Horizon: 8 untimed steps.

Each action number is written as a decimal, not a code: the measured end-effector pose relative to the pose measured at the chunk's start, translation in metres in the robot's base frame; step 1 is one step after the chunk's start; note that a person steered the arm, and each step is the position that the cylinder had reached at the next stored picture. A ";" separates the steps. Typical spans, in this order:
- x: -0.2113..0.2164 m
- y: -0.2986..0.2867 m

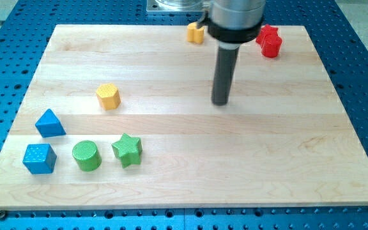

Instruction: Push the hexagon towards the center of the board

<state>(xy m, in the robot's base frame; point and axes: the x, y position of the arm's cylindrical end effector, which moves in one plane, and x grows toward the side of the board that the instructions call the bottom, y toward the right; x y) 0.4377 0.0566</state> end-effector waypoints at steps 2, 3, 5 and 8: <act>0.066 -0.120; 0.066 -0.198; 0.024 -0.208; -0.067 -0.228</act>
<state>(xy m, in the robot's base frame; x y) 0.3703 -0.1718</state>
